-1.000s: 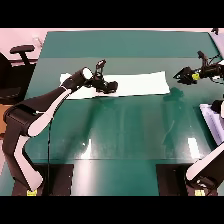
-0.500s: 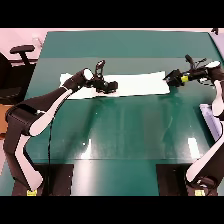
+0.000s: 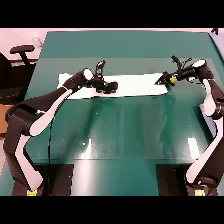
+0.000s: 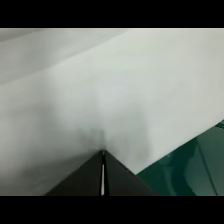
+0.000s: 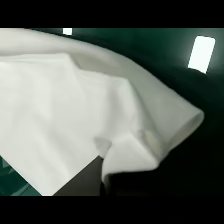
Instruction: Fold the shirts.
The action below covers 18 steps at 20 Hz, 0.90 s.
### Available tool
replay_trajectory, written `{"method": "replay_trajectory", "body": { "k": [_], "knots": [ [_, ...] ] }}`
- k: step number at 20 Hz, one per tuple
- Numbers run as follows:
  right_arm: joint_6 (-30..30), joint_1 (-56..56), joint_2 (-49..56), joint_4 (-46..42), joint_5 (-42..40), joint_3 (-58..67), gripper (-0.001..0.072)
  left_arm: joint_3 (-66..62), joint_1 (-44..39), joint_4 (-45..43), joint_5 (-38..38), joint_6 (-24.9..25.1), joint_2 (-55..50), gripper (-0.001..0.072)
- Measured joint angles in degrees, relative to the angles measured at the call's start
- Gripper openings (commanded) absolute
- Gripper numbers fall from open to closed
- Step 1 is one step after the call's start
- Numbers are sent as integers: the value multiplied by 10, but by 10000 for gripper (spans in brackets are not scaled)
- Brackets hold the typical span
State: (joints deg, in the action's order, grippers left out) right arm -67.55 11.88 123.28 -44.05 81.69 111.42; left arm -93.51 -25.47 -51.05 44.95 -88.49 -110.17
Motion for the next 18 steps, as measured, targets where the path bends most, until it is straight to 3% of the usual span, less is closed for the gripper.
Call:
{"method": "replay_trajectory", "body": {
  "k": [10, 18],
  "knots": [
    [-13, 7, -95, 36, 15, 1, 21, -12, -43, 8, -35, -24, -32, 23],
    [-54, 14, -172, 40, 32, 0, 20, -110, -107, 23, -37, -52, -98, 23]
  ]
}}
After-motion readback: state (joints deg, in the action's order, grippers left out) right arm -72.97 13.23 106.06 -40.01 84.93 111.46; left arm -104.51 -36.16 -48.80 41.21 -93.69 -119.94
